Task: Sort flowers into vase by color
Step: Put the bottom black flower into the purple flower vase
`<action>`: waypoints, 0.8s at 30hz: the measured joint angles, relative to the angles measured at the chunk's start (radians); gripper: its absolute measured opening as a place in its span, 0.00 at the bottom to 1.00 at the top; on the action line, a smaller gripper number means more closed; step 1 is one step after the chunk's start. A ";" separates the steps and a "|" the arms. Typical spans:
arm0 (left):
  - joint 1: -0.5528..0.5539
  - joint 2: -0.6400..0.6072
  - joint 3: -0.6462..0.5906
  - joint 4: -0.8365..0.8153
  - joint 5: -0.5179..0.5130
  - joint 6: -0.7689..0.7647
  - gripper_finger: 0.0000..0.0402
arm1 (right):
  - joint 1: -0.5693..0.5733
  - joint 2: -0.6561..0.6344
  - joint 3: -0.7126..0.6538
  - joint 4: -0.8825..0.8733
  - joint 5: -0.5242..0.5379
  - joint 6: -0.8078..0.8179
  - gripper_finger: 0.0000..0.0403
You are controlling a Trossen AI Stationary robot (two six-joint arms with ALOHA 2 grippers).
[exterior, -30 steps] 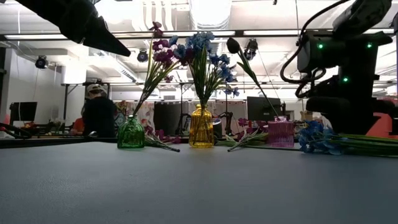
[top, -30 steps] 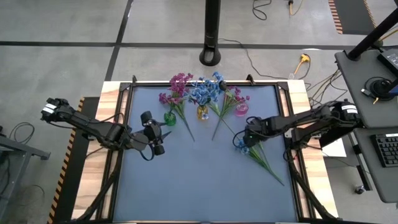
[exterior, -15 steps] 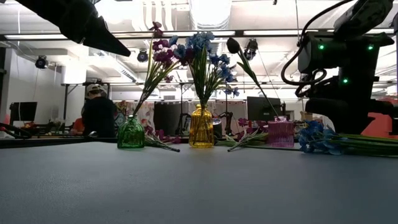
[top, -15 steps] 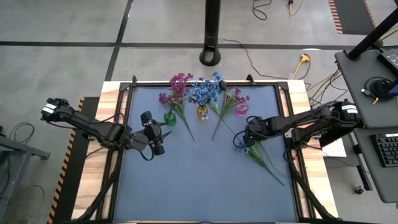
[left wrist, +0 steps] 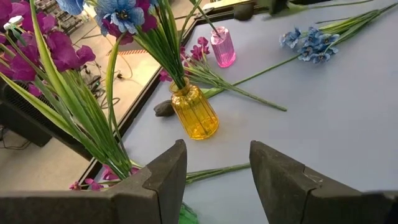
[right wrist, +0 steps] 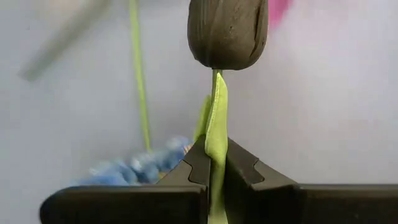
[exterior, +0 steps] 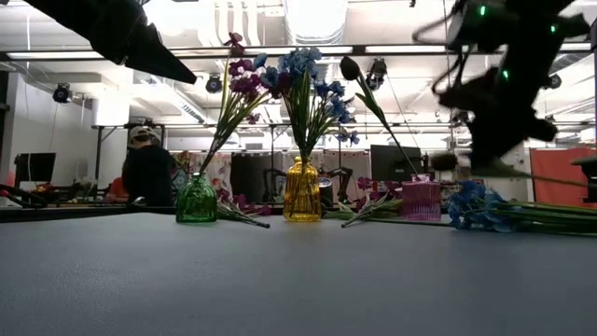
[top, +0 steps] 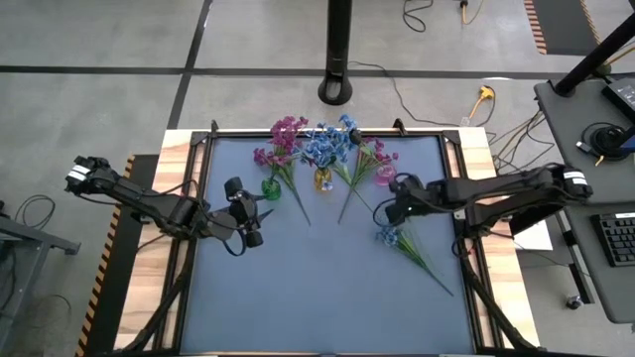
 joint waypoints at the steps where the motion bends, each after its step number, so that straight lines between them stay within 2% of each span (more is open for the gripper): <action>1: 0.000 0.000 0.000 0.000 0.000 0.000 0.40 | 0.000 -0.019 0.011 -0.001 0.033 -0.019 0.03; 6: 0.000 0.000 0.000 0.000 0.000 0.000 0.40 | 0.000 -0.102 0.053 0.059 0.205 -0.137 0.03; 11: 0.000 0.000 0.000 0.000 0.000 0.000 0.40 | 0.000 -0.167 0.056 0.275 0.306 -0.341 0.03; 18: 0.000 0.000 0.000 0.002 0.000 0.000 0.40 | -0.008 -0.219 0.056 0.631 0.385 -0.675 0.03; 24: 0.000 0.000 0.000 0.004 0.000 0.000 0.40 | -0.054 -0.224 0.056 0.885 0.388 -0.906 0.03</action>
